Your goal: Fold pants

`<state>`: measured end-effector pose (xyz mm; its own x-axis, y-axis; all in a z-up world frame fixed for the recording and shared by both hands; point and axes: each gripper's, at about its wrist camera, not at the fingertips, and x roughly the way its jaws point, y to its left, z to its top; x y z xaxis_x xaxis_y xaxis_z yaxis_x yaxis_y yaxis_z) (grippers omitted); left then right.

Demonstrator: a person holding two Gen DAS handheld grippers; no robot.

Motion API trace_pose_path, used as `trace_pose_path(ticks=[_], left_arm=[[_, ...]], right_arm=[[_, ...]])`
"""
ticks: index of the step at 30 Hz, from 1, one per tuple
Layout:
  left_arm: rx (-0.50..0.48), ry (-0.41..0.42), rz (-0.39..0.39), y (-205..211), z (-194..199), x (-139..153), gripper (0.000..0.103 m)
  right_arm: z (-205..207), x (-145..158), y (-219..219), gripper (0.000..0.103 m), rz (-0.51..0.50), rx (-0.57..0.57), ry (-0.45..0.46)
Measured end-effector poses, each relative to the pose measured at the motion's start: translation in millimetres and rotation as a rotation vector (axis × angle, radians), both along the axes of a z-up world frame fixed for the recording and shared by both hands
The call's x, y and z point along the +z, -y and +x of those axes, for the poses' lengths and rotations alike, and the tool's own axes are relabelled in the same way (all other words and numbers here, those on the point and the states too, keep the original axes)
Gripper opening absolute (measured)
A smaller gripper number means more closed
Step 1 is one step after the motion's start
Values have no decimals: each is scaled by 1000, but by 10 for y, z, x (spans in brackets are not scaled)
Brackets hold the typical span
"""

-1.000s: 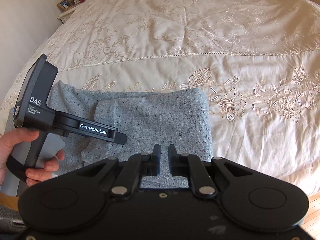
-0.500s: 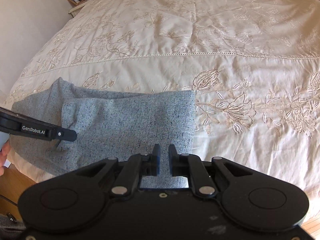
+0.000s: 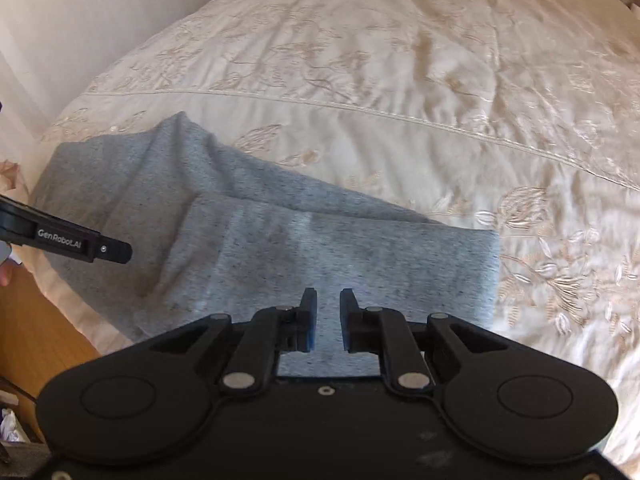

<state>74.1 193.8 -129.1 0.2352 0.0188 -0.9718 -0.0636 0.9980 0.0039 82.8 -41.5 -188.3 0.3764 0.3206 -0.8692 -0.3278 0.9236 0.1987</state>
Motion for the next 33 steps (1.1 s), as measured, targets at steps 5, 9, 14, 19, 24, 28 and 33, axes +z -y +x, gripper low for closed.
trace_pose_path(ticks=[5,9,14,19,24,28,33], left_arm=[[87,8,23,-482,-206,24,55],[130,27,22,-894,-315,44,55],[115,47,23,-1385,-369,37,59],[119,75,-3,-1832,-412,-16,64],[171,97,-91,-2225,-402,-143,71],[201,92,-144,-2464,-338,-277,80],[221,99,-184,-2581,-193,-396,82]], right_arm=[[-87,-131,-448,16,-3,78,-54],[-95,-63,-701,16,24,83,-33],[-77,-161,-1061,19,-19,41,-73],[-65,-321,-1304,19,-127,-34,-97],[-37,-353,-1432,19,-172,-85,-98],[-55,-350,-1532,19,-199,-109,-91],[-47,-386,-1752,19,-234,-127,-92]])
